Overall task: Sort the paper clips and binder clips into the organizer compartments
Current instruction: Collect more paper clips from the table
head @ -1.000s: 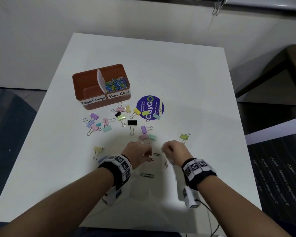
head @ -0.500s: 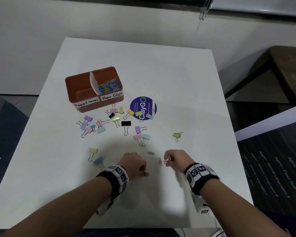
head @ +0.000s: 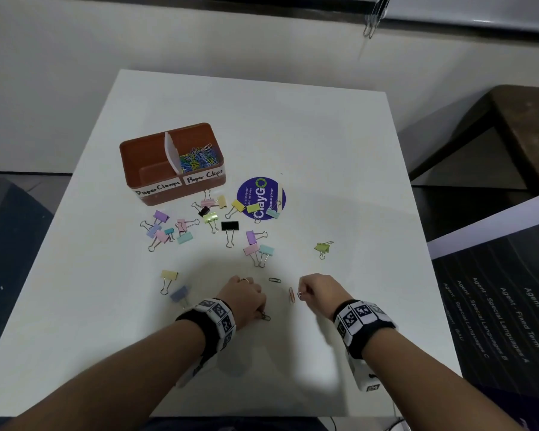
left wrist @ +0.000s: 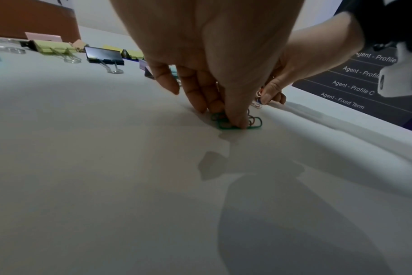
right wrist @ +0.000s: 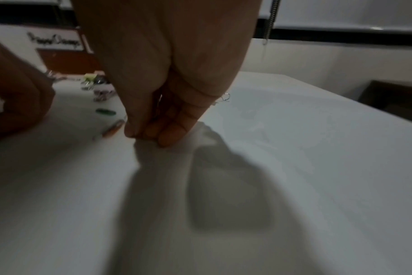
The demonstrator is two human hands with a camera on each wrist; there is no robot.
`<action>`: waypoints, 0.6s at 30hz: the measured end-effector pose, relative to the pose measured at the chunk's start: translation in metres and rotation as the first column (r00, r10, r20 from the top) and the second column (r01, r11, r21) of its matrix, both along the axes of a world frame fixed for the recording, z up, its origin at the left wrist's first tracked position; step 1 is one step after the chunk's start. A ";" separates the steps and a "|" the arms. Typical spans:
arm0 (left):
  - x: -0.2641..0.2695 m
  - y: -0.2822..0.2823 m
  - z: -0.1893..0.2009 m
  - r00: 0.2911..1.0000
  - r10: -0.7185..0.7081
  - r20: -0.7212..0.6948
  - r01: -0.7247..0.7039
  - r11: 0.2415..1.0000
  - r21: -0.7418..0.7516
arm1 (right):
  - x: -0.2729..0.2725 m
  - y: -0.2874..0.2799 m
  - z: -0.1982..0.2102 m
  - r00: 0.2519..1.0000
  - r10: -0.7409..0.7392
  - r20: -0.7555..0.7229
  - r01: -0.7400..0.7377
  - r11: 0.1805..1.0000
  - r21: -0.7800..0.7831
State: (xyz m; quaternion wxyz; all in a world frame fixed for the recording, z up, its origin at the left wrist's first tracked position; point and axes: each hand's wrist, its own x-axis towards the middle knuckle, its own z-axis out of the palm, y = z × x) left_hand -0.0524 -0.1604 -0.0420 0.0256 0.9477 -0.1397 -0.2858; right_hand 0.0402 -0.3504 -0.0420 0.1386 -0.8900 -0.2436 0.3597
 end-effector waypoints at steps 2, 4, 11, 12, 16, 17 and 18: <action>0.002 0.001 -0.001 1.000 0.004 0.009 -0.004 1.000 0.001 | 0.001 0.002 0.001 0.997 -0.074 -0.024 0.075 0.996 0.045; 0.006 0.002 0.000 0.998 0.055 0.028 -0.054 0.998 -0.019 | 0.002 0.002 0.002 0.983 -0.172 -0.058 0.178 0.976 0.122; 0.033 0.001 0.005 0.936 0.316 0.154 -0.294 0.944 -0.148 | -0.007 0.015 0.003 0.928 -0.293 -0.232 0.345 0.910 0.232; 0.037 0.000 0.004 0.931 0.328 0.161 -0.306 0.941 -0.145 | -0.009 0.018 0.001 0.927 -0.293 -0.236 0.344 0.914 0.216; 0.046 -0.001 -0.005 0.932 0.336 0.135 -0.325 0.940 -0.099 | -0.014 0.023 -0.004 0.954 -0.266 -0.139 0.283 0.951 0.122; 0.046 -0.001 -0.008 0.934 0.331 0.130 -0.324 0.943 -0.079 | -0.016 0.023 -0.005 0.955 -0.273 -0.119 0.286 0.952 0.107; 0.046 -0.001 -0.008 0.936 0.326 0.131 -0.321 0.945 -0.058 | -0.017 0.024 -0.006 0.955 -0.278 -0.100 0.287 0.953 0.097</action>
